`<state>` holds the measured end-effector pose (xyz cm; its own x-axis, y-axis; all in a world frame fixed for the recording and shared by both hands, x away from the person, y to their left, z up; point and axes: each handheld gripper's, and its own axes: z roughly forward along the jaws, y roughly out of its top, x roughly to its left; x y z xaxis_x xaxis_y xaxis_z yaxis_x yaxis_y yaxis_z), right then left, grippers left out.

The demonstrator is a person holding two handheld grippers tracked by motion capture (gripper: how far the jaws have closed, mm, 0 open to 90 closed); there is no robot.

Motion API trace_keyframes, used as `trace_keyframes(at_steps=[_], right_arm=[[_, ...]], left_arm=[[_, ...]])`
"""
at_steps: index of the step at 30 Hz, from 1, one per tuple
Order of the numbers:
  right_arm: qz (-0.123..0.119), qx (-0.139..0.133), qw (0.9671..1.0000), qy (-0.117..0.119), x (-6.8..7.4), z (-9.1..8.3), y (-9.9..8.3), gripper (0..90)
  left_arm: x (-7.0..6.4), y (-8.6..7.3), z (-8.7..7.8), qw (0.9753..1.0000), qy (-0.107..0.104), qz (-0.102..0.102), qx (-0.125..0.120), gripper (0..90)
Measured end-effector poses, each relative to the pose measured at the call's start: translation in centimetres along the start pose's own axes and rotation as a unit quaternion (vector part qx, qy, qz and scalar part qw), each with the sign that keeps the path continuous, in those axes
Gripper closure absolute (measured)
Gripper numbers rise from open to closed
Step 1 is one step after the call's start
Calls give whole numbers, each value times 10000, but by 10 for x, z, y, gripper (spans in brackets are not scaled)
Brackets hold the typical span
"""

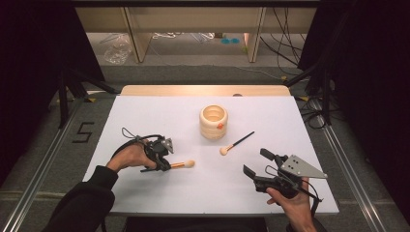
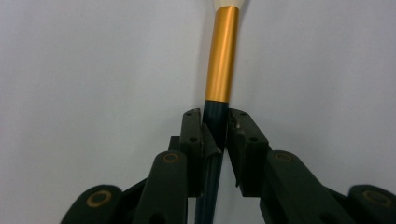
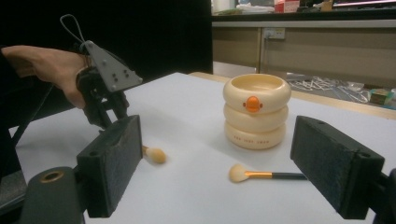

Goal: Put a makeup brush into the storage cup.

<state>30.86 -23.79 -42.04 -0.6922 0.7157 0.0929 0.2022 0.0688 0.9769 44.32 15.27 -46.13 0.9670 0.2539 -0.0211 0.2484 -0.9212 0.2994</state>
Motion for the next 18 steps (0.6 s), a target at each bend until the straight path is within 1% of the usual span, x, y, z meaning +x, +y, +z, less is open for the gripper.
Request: trace_keyframes(at_steps=[1, 2, 3, 4, 5, 12, 18], right_arm=[[4, 2, 10000, 3, 0, 0, 0, 180], [4, 2, 10000, 3, 0, 0, 0, 180], [3, -1, 10000, 5, 0, 0, 0, 181], [3, -1, 10000, 5, 0, 0, 0, 181], [4, 26, 10000, 25, 0, 0, 0, 181], [34, 23, 10000, 60, 0, 0, 0, 182], [37, 15, 10000, 67, 0, 0, 0, 184]], left_arm=[[-1, 2, 0, 10000, 32, -19, 77, 768], [-1, 2, 0, 10000, 32, -19, 77, 771], [-2, 5, 0, 9998, 66, -46, 175, 776], [-2, 5, 0, 9998, 66, -46, 175, 780], [-3, 6, 0, 9997, 84, -84, 232, 782], [-4, 8, 0, 9992, 66, -192, 341, 786], [-5, 11, 0, 9988, 98, -177, 444, 787]])
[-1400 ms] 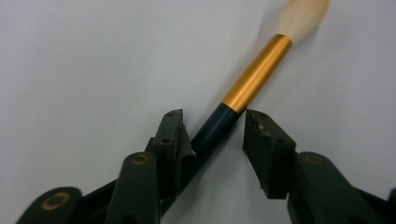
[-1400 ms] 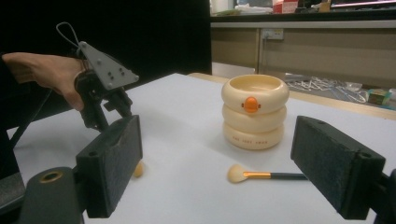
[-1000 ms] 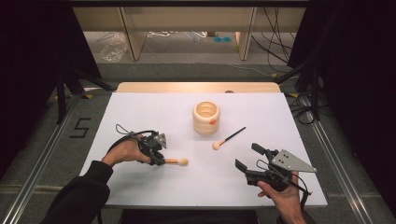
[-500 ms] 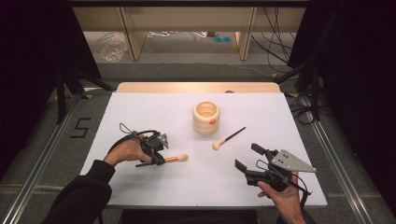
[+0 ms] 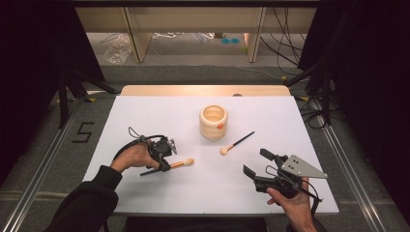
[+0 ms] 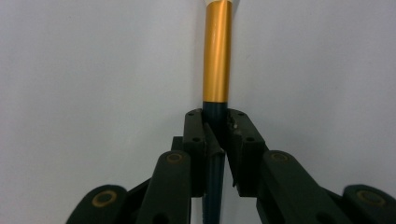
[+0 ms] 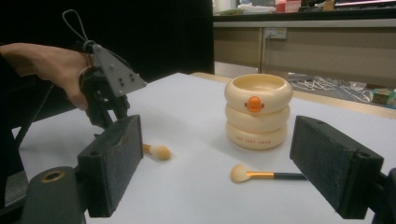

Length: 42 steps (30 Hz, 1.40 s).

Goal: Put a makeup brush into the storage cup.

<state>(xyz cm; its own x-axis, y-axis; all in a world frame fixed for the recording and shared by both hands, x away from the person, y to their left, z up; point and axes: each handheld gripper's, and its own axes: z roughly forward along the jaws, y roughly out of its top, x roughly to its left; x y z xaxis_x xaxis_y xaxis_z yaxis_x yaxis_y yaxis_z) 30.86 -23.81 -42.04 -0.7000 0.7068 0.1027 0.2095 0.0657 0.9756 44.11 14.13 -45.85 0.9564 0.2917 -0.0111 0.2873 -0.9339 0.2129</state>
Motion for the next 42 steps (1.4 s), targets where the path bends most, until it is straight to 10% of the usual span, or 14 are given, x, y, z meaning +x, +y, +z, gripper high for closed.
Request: trace_keyframes(at_steps=[13, 22, 25, 26, 36, 38, 42], right_arm=[[2, -87, 10000, -19, 0, 0, 0, 185], [5, -86, 10000, -26, 0, 0, 0, 185], [4, -94, 10000, -29, 0, 0, 0, 185], [5, -93, 10000, -28, -1, 0, 0, 184], [8, -94, 10000, -27, -1, 0, 0, 184], [-25, 16, 10000, -43, -1, -1, 1, 185], [-17, 14, 10000, -42, -1, -1, 1, 184]], left_arm=[[3, -2, -8, 9993, 28, -86, -369, 789], [6, -5, -20, 9936, 145, -426, -1038, 789], [8, -6, -26, 9896, 192, -513, -1332, 789], [6, -6, -28, 9818, 160, -783, -1724, 789], [17, -12, -46, 9703, 564, -785, -2217, 789], [17, -13, -47, 9606, 671, -1046, -2486, 789], [18, -15, -52, 9491, 768, -1228, -2797, 789]])
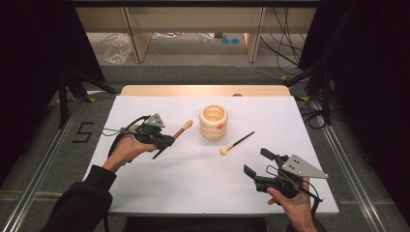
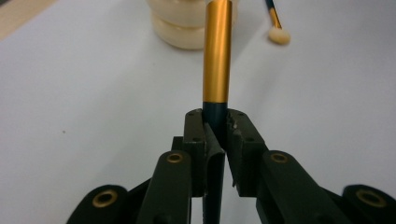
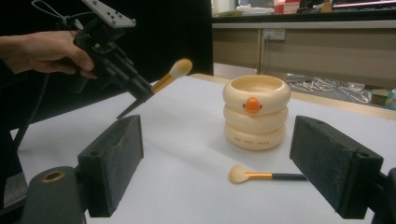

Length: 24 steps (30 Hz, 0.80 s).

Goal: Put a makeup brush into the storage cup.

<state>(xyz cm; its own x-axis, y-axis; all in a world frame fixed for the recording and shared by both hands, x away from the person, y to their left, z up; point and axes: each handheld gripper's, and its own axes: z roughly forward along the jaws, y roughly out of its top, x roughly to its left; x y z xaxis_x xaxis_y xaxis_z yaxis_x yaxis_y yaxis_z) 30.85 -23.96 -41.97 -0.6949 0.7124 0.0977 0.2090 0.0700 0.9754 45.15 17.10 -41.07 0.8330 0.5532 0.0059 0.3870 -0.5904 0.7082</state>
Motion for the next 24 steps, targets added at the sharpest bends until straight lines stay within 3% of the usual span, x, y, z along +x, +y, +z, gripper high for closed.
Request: trace_keyframes(at_steps=[5, 8, 13, 14, 15, 20, 21, 22, 24], right_arm=[[-6, 2, 10000, -5, 0, 0, 0, 185], [5, 45, 10000, -4, 0, -1, 0, 184], [1, 12, 10000, 0, 0, 0, 0, 184], [-14, 0, 10000, -14, 0, 0, 0, 184], [-13, -3, 10000, -14, 0, 0, 0, 184], [-8, -79, 10000, -47, 0, 1, -1, 184], [-7, -95, 9999, -52, 0, 1, -1, 184], [-5, -97, 9999, -36, 0, 1, -1, 184], [18, -67, 10000, -9, 0, 1, -1, 184]], left_arm=[[0, 1, -3, 9986, 147, -256, -438, 789], [1, 2, -2, 9964, 110, -416, -734, 789], [3, 4, -3, 9932, 217, -562, -993, 789], [4, 4, -4, 9937, 203, -534, -963, 789], [4, 4, -4, 9919, 253, -614, -1079, 789], [6, 5, -5, 9890, 272, -743, -1253, 789], [7, 5, -6, 9871, 329, -760, -1371, 789], [7, 5, -6, 9871, 329, -760, -1371, 789], [8, 6, -8, 9849, 424, -836, -1459, 789]])
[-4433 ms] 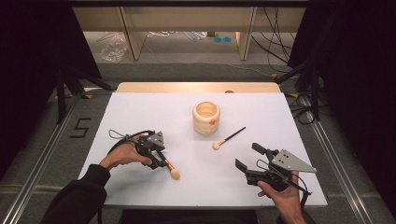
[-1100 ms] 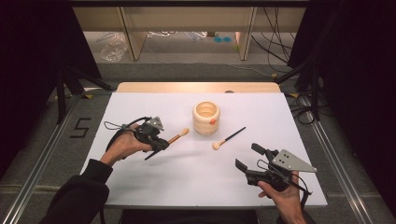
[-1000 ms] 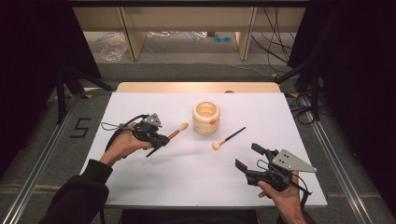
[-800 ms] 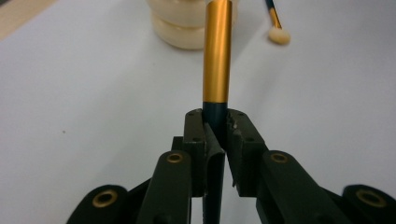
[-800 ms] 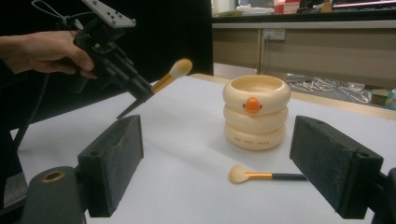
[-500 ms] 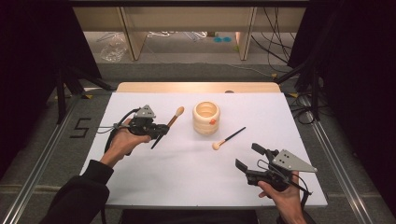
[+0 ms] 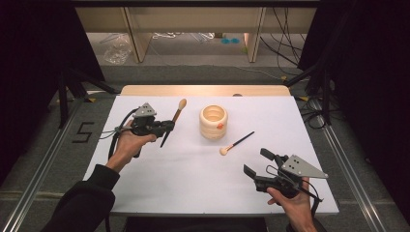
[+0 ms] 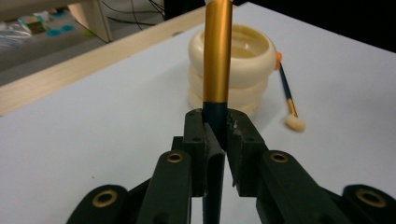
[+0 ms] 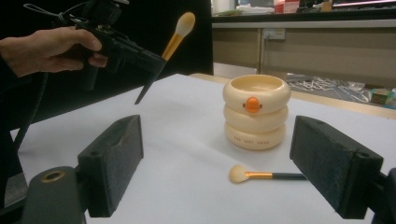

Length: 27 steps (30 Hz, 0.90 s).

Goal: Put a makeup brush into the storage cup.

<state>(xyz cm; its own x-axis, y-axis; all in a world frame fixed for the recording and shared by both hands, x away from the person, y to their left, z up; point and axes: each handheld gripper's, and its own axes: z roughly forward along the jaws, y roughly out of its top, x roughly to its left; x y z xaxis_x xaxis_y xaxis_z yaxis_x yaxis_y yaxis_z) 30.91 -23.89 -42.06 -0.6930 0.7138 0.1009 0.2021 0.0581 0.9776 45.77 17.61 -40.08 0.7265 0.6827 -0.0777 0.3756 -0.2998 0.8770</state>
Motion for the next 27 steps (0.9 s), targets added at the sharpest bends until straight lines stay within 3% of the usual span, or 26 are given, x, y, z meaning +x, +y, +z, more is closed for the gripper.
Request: trace_keyframes(at_steps=[3, 10, 19, 24, 26, 27], right_arm=[[0, 72, 10000, -7, 0, -1, 0, 184], [11, 82, 10000, -1, 0, -1, 0, 184], [16, 47, 10000, 13, -1, 0, 0, 184], [16, 45, 10000, 12, -1, 0, 0, 184], [15, 45, 10000, 9, -1, 0, 0, 184], [15, 45, 10000, 9, -1, 0, 0, 184]], left_arm=[[1, 3, 0, 10000, -86, -2, 36, 789], [1, 6, 2, 9999, 15, -29, -111, 789], [2, 15, 5, 9985, 93, -192, -506, 789], [2, 20, 9, 9975, 155, -170, -661, 789], [1, 22, 12, 9969, 156, -258, -722, 789], [1, 23, 12, 9968, 162, -191, -754, 789]])
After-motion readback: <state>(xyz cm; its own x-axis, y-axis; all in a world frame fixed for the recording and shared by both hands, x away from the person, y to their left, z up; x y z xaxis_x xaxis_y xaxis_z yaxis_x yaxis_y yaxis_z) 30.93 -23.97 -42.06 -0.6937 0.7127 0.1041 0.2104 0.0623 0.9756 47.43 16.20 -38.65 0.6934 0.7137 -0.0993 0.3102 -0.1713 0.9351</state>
